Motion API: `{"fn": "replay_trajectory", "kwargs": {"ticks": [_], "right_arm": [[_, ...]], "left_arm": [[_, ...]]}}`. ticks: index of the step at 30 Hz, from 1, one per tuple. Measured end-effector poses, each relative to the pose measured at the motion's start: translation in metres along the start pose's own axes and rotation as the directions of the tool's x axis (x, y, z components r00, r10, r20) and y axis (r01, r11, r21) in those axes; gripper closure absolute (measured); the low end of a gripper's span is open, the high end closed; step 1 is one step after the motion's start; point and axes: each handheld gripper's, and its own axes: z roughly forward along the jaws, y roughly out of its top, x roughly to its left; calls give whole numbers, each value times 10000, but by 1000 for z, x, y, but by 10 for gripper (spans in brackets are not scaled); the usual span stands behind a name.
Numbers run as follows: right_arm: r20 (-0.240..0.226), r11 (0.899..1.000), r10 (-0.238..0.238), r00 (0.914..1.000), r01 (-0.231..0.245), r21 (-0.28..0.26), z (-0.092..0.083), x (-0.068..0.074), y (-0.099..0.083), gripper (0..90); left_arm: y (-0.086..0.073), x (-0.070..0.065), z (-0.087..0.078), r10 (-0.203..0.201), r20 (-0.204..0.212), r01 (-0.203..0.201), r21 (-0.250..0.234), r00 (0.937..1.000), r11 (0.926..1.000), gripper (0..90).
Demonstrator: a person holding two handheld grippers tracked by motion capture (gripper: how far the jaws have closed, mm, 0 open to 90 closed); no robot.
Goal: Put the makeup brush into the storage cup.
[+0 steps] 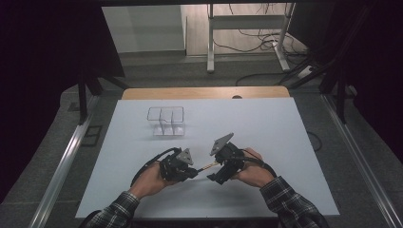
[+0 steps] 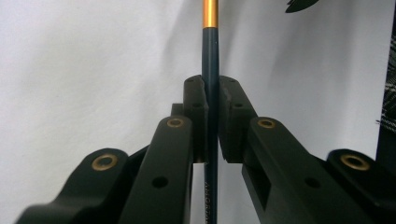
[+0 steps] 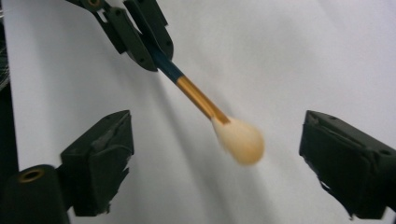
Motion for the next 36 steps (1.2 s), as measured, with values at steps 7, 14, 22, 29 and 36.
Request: {"fn": "replay_trajectory", "kwargs": {"ticks": [7, 14, 22, 29, 36], "right_arm": [[317, 9984, 455, 9985, -443, -357, -3, -3, -7, 30], [518, 9938, 929, 9943, -893, -667, -5, -5, -14, 5], [801, 9858, 1407, 9868, -1321, -1038, -10, -9, -23, 5], [1139, 9843, 1426, 9832, -1288, -1204, -12, -9, -28, 6], [1274, 9820, 1656, 9779, -1516, -1128, -13, -8, -35, 0]], "left_arm": [[-5, 3, -6, -302, -177, 299, -167, 9994, 9994, 835], [-10, 7, -12, -586, -346, 574, -344, 9977, 9978, 835], [-16, 11, -17, -996, -468, 972, -511, 9939, 9940, 835], [-21, 15, -22, -1280, -604, 1238, -683, 9899, 9900, 835], [-27, 17, -27, -1498, -864, 1422, -888, 9849, 9859, 835]]}}
